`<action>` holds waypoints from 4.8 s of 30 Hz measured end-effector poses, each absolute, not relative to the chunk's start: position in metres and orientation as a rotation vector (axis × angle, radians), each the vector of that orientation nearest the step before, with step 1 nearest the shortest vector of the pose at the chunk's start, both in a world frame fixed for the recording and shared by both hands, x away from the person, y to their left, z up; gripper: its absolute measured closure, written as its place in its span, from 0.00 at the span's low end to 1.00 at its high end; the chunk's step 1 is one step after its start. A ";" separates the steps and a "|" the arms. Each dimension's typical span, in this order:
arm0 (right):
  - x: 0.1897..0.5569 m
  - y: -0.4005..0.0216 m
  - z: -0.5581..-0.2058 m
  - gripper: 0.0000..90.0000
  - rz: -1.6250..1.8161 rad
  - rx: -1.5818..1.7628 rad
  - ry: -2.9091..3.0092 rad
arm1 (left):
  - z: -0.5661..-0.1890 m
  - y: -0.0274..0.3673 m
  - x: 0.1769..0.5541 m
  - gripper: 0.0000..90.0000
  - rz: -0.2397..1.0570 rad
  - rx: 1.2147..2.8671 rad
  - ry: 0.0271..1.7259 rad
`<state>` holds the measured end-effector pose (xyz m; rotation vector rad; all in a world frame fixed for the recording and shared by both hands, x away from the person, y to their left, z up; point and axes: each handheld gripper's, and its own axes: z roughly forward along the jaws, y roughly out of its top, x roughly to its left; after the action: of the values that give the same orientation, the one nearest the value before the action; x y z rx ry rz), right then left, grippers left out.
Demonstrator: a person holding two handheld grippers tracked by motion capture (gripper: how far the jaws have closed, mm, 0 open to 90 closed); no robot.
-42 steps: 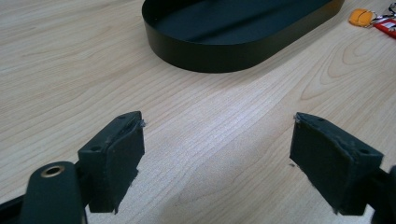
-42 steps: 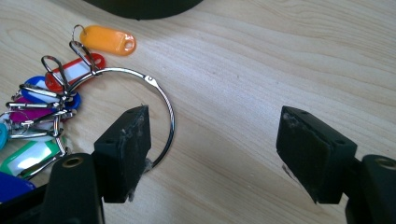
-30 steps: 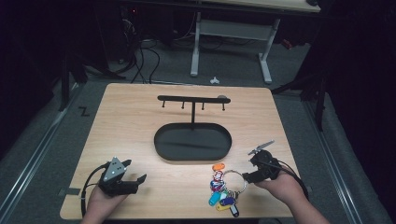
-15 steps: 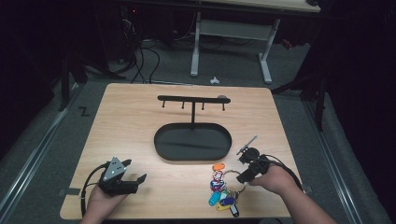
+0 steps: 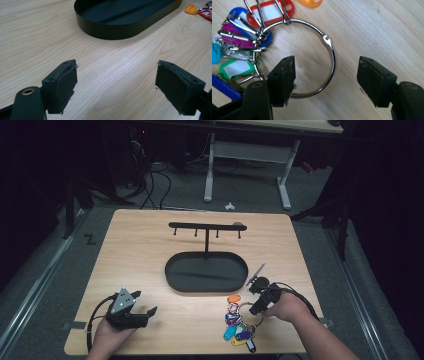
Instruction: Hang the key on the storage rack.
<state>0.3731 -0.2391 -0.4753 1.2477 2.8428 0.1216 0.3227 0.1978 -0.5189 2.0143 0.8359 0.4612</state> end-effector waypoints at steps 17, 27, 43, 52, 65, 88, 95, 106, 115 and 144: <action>0.387 -0.229 -0.488 0.73 0.028 1.124 2.907 | -0.519 0.198 0.323 0.20 0.462 2.016 0.839; 0.391 -0.226 -0.488 0.92 -0.027 1.153 2.928 | -0.519 0.197 0.323 0.20 0.459 2.020 0.832; 0.388 -0.225 -0.488 0.97 -0.017 1.138 2.920 | -0.521 0.196 0.323 0.21 0.452 2.024 0.832; 0.384 -0.227 -0.467 0.97 0.066 1.161 2.888 | -0.520 0.197 0.322 0.21 0.453 2.028 0.837; 0.373 -0.231 -0.389 0.97 0.227 1.120 2.820 | -0.520 0.198 0.323 0.21 0.455 2.022 0.841; 0.379 -0.237 -0.300 0.97 0.288 1.125 2.710 | -0.520 0.197 0.322 0.22 0.452 2.036 0.826; 0.384 -0.237 -0.285 0.97 0.310 1.129 2.707 | -0.521 0.195 0.321 0.22 0.454 2.038 0.825; 0.393 -0.230 -0.284 0.97 0.310 1.133 2.724 | -0.520 0.196 0.320 0.22 0.452 2.022 0.827; 0.403 -0.224 -0.279 0.97 0.325 1.131 2.720 | -0.521 0.196 0.323 0.22 0.441 2.027 0.825; 0.462 -0.206 -0.279 0.97 0.408 1.150 2.723 | -0.520 0.199 0.321 0.22 0.444 2.021 0.826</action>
<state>0.4617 -0.2064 -0.2789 1.1504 2.7226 0.4080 0.3206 0.1993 -0.5196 2.0206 0.8262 0.4444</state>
